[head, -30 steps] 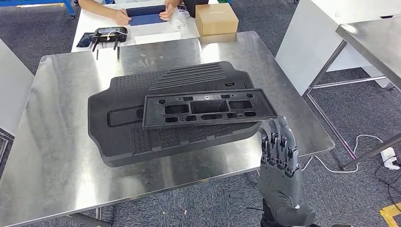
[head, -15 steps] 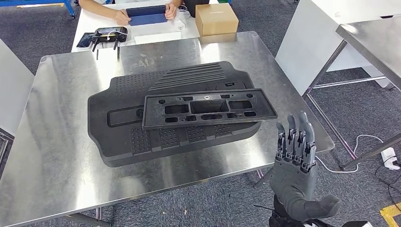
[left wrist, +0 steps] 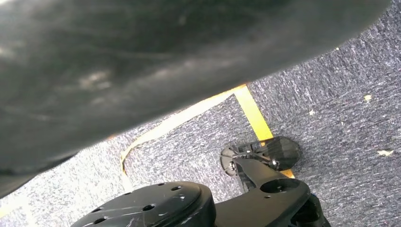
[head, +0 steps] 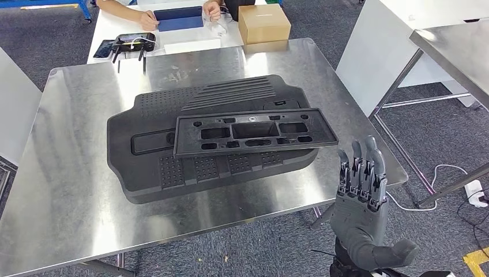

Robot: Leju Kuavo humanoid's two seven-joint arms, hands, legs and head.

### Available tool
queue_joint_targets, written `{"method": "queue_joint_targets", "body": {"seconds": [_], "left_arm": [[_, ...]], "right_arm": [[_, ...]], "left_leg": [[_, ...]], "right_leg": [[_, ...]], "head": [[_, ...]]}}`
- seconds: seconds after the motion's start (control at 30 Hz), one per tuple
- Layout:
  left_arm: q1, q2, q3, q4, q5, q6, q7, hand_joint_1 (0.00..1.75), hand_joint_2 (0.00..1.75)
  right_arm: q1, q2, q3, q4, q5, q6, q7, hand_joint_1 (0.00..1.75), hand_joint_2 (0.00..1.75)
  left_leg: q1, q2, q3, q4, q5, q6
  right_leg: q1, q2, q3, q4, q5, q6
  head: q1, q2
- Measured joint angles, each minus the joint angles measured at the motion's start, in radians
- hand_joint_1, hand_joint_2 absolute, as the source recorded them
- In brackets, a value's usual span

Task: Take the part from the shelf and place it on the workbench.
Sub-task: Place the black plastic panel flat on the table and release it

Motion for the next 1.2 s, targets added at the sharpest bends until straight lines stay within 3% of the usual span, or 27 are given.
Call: {"method": "queue_joint_targets", "body": {"seconds": [0.23,0.33,0.4,0.47,0.53,0.57,0.6,0.63,0.7,0.77,0.87,0.93,1.03,1.07,1.1,1.13,1.2], "left_arm": [[0.000,0.001,0.007,0.000,0.001,0.000,0.000,0.00,0.00],[0.000,0.002,0.007,0.000,0.001,0.000,0.000,0.00,0.00],[-0.001,0.002,0.007,0.000,0.002,0.000,-0.001,0.00,0.00],[-0.002,0.001,0.007,0.000,0.003,0.001,-0.001,0.00,0.00],[-0.003,0.001,0.007,0.000,0.003,0.001,-0.001,0.00,0.00],[-0.003,0.001,0.008,0.000,0.003,0.001,-0.002,0.00,0.00],[-0.003,0.001,0.008,0.000,0.003,0.000,-0.002,0.00,0.00],[-0.003,0.000,0.008,0.000,0.003,0.001,-0.002,0.00,0.00],[-0.003,0.000,0.008,0.000,0.003,0.001,-0.002,0.00,0.00],[-0.003,-0.001,0.009,-0.001,0.003,0.001,-0.001,0.00,0.00],[-0.003,0.000,0.012,-0.001,0.003,0.002,-0.001,0.00,0.00],[-0.003,0.000,0.014,-0.001,0.004,0.002,-0.001,0.00,0.00],[-0.002,0.000,0.016,-0.001,0.004,0.002,0.000,0.00,0.00],[-0.002,0.000,0.017,-0.001,0.004,0.002,0.000,0.00,0.00],[-0.002,0.000,0.017,-0.001,0.004,0.002,0.001,0.00,0.00],[-0.002,0.001,0.017,-0.001,0.004,0.002,0.001,0.00,0.00],[-0.002,0.001,0.017,-0.001,0.004,0.002,0.002,0.00,0.00]], "right_arm": [[0.000,0.003,0.000,0.001,0.002,0.000,-0.002,0.00,0.00],[0.000,0.005,0.000,0.001,0.002,0.000,-0.002,0.00,0.00],[0.000,0.007,0.000,0.001,0.003,0.001,-0.003,0.00,0.00],[-0.001,0.007,0.000,0.001,0.003,0.002,-0.004,0.00,0.00],[-0.001,0.007,-0.001,0.002,0.003,0.003,-0.005,0.00,0.00],[0.000,0.007,-0.002,0.003,0.003,0.003,-0.006,0.00,0.00],[0.000,0.007,-0.003,0.004,0.002,0.004,-0.006,0.00,0.00],[0.000,0.007,-0.004,0.004,0.002,0.005,-0.006,0.00,0.00],[0.000,0.007,-0.007,0.005,0.000,0.006,-0.006,0.00,0.00],[-0.001,0.007,-0.009,0.006,-0.001,0.008,-0.007,0.00,0.00],[0.000,0.008,-0.013,0.007,-0.003,0.009,-0.009,0.00,0.00],[0.000,0.009,-0.016,0.007,-0.003,0.010,-0.009,0.00,0.00],[0.001,0.011,-0.017,0.008,-0.003,0.011,-0.009,0.00,0.00],[0.001,0.011,-0.017,0.009,-0.003,0.011,-0.009,0.00,0.00],[0.001,0.011,-0.018,0.010,-0.003,0.011,-0.009,0.00,0.00],[0.001,0.011,-0.018,0.011,-0.003,0.011,-0.009,0.00,0.00],[0.001,0.011,-0.018,0.012,-0.003,0.011,-0.009,0.00,0.00]], "left_leg": [[-0.009,0.000,0.001,0.001,-0.005,0.008],[-0.015,0.000,0.004,0.001,-0.008,0.016],[-0.011,0.001,0.010,-0.007,-0.004,0.024],[-0.004,0.003,0.016,-0.015,-0.001,0.032],[-0.003,0.005,0.016,-0.015,-0.001,0.034],[-0.003,0.005,0.015,-0.015,-0.001,0.033],[-0.003,0.006,0.015,-0.015,-0.001,0.033],[-0.002,0.006,0.015,-0.015,-0.001,0.031],[0.000,0.005,0.016,-0.014,0.001,0.024],[-0.003,0.004,0.017,-0.012,0.001,0.009],[-0.001,0.006,0.019,-0.015,0.004,-0.014],[0.004,0.008,0.009,0.015,-0.024,-0.024],[0.005,0.010,-0.056,0.196,-0.135,-0.032],[0.006,0.011,-0.074,0.249,-0.157,-0.035],[0.006,0.011,-0.077,0.269,-0.160,-0.036],[0.007,0.011,-0.059,0.248,-0.145,-0.035],[0.009,0.011,0.020,0.117,-0.091,-0.034]], "right_leg": [[-0.007,0.000,0.002,-0.001,-0.002,0.006],[-0.013,0.000,0.006,-0.003,-0.003,0.011],[-0.013,0.000,0.005,0.012,-0.012,0.015],[-0.012,-0.001,-0.032,0.093,-0.053,0.010],[-0.013,0.000,-0.105,0.233,-0.111,0.001],[-0.014,0.000,-0.134,0.285,-0.126,0.002],[-0.015,-0.001,-0.145,0.300,-0.125,0.008],[-0.017,-0.001,-0.134,0.271,-0.108,0.017],[-0.022,-0.003,-0.066,0.129,-0.052,0.035],[-0.020,-0.004,-0.019,0.028,-0.009,0.031],[-0.015,-0.003,-0.017,0.018,0.013,0.004],[-0.020,-0.003,-0.013,0.014,0.021,-0.010],[-0.020,-0.006,-0.013,0.013,0.028,-0.023],[-0.018,-0.006,-0.014,0.014,0.028,-0.023],[-0.017,-0.006,-0.014,0.014,0.028,-0.023],[-0.017,-0.006,-0.014,0.015,0.028,-0.023],[-0.016,-0.004,-0.013,0.019,0.028,-0.022]], "head": [[0.000,0.000],[0.000,0.000],[0.001,0.000],[0.003,0.000],[0.005,0.000],[0.005,0.000],[0.006,0.000],[0.006,0.000],[0.006,0.000],[0.005,0.000],[0.005,0.000],[0.003,0.000],[-0.002,0.000],[-0.002,0.000],[-0.002,0.000],[-0.002,0.000],[-0.002,0.000]]}}
